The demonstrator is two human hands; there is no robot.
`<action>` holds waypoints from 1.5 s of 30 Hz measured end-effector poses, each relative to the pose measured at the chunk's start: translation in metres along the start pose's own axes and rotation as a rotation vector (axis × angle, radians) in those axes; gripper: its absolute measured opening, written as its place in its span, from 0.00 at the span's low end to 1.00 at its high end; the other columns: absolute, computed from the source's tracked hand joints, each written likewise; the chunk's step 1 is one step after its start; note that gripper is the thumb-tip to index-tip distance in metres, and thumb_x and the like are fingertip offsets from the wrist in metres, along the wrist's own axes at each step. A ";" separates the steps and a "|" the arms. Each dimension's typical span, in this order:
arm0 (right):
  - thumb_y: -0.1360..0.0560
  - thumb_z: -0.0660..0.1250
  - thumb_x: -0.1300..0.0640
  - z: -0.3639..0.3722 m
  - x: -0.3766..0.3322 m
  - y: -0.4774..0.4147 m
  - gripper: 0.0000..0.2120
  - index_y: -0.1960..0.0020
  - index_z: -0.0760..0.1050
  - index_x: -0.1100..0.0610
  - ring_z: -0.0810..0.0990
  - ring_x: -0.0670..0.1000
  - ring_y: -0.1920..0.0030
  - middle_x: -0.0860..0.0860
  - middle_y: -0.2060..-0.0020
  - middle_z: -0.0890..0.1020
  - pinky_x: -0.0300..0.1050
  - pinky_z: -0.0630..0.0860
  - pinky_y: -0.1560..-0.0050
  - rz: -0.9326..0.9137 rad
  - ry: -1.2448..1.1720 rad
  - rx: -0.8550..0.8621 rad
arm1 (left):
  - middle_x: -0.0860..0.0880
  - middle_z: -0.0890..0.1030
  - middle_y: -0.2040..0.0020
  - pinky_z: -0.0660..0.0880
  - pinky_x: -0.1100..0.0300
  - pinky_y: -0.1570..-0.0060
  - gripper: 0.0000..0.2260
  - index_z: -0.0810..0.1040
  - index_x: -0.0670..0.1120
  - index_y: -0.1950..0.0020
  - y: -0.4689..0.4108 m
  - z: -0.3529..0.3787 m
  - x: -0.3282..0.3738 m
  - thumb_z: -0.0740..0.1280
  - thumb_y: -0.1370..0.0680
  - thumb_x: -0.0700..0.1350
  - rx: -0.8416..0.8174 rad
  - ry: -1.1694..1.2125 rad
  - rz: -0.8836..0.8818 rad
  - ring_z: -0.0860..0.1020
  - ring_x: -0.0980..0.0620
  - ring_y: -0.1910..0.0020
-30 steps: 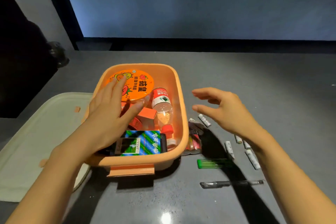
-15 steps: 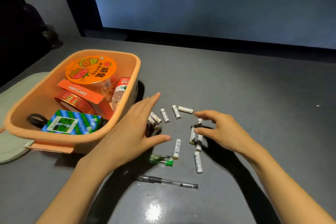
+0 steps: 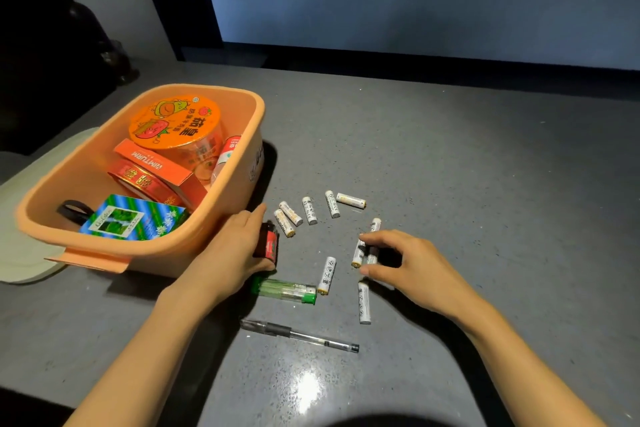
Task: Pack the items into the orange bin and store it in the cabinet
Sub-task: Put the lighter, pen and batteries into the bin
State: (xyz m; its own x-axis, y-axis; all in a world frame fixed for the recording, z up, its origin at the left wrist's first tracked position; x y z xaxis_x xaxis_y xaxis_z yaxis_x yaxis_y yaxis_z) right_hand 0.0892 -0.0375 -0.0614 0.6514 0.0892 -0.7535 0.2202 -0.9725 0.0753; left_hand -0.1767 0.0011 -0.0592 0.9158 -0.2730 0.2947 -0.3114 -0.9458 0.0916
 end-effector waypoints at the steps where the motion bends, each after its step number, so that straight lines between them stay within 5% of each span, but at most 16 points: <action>1: 0.31 0.73 0.53 0.000 0.000 -0.001 0.20 0.40 0.75 0.48 0.76 0.40 0.48 0.44 0.47 0.79 0.20 0.64 0.51 -0.001 -0.009 0.005 | 0.43 0.68 0.36 0.62 0.59 0.39 0.42 0.54 0.41 0.26 0.000 -0.001 0.001 0.73 0.31 0.53 0.001 -0.037 0.013 0.66 0.46 0.37; 13: 0.32 0.72 0.47 -0.006 -0.048 -0.034 0.22 0.39 0.74 0.43 0.73 0.39 0.42 0.42 0.42 0.77 0.33 0.66 0.44 -0.132 0.049 0.014 | 0.44 0.71 0.41 0.64 0.58 0.42 0.33 0.67 0.44 0.31 0.027 -0.094 0.050 0.70 0.32 0.57 0.274 -0.054 0.301 0.67 0.49 0.43; 18: 0.33 0.71 0.45 0.000 -0.089 -0.052 0.21 0.41 0.73 0.40 0.73 0.36 0.45 0.37 0.46 0.76 0.32 0.67 0.44 -0.185 0.045 0.023 | 0.44 0.72 0.45 0.62 0.59 0.48 0.33 0.70 0.46 0.33 0.024 -0.150 0.011 0.69 0.35 0.59 0.274 -0.075 0.221 0.68 0.47 0.46; 22: 0.33 0.70 0.44 0.015 -0.123 -0.070 0.21 0.41 0.72 0.39 0.72 0.35 0.45 0.36 0.46 0.75 0.32 0.67 0.45 -0.214 0.038 0.035 | 0.47 0.71 0.40 0.64 0.54 0.37 0.33 0.67 0.48 0.32 0.005 -0.165 -0.035 0.72 0.33 0.56 0.242 -0.081 0.174 0.66 0.49 0.39; 26: 0.32 0.70 0.44 0.030 -0.146 -0.088 0.21 0.40 0.72 0.40 0.72 0.36 0.44 0.36 0.46 0.75 0.35 0.67 0.43 -0.184 0.030 0.096 | 0.52 0.75 0.43 0.63 0.71 0.45 0.30 0.71 0.49 0.36 -0.014 -0.167 -0.057 0.72 0.34 0.59 0.270 0.067 0.248 0.70 0.56 0.44; 29: 0.32 0.70 0.45 0.036 -0.153 -0.098 0.21 0.40 0.72 0.41 0.72 0.36 0.44 0.37 0.46 0.75 0.36 0.67 0.42 -0.135 0.025 0.139 | 0.55 0.75 0.44 0.63 0.75 0.52 0.31 0.72 0.51 0.37 -0.020 -0.157 -0.069 0.72 0.36 0.60 0.174 0.217 0.283 0.71 0.60 0.46; 33: 0.31 0.70 0.47 0.044 -0.159 -0.102 0.20 0.39 0.73 0.43 0.73 0.40 0.42 0.40 0.43 0.77 0.40 0.69 0.40 -0.064 0.006 0.178 | 0.56 0.73 0.42 0.67 0.68 0.47 0.31 0.70 0.53 0.36 -0.027 -0.135 -0.079 0.74 0.36 0.59 -0.030 0.239 0.332 0.70 0.60 0.46; 38: 0.31 0.70 0.47 0.047 -0.162 -0.099 0.20 0.39 0.73 0.44 0.73 0.42 0.41 0.40 0.43 0.76 0.42 0.69 0.38 -0.021 0.013 0.192 | 0.59 0.71 0.46 0.61 0.79 0.50 0.31 0.70 0.54 0.40 -0.033 -0.131 -0.080 0.75 0.39 0.60 -0.045 0.206 0.419 0.65 0.63 0.49; 45: 0.31 0.70 0.46 0.043 -0.163 -0.100 0.20 0.39 0.72 0.42 0.73 0.40 0.42 0.38 0.45 0.75 0.40 0.69 0.40 -0.032 0.032 0.179 | 0.67 0.69 0.46 0.67 0.70 0.48 0.29 0.68 0.63 0.40 -0.023 -0.129 -0.092 0.74 0.38 0.61 -0.114 0.347 0.384 0.69 0.67 0.45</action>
State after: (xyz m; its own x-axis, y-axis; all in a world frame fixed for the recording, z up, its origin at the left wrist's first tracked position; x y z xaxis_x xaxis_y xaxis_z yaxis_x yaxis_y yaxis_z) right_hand -0.0705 0.0362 0.0256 0.6696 0.1248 -0.7321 0.1105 -0.9916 -0.0680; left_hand -0.2866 0.0711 0.0343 0.5983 -0.5034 0.6234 -0.6512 -0.7588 0.0123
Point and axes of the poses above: each hand's wrist, its own y-axis away from the middle knuckle, its own z-axis out of the palm, x = y × z, the point moved 1 cm from there along -y, towards the middle knuckle
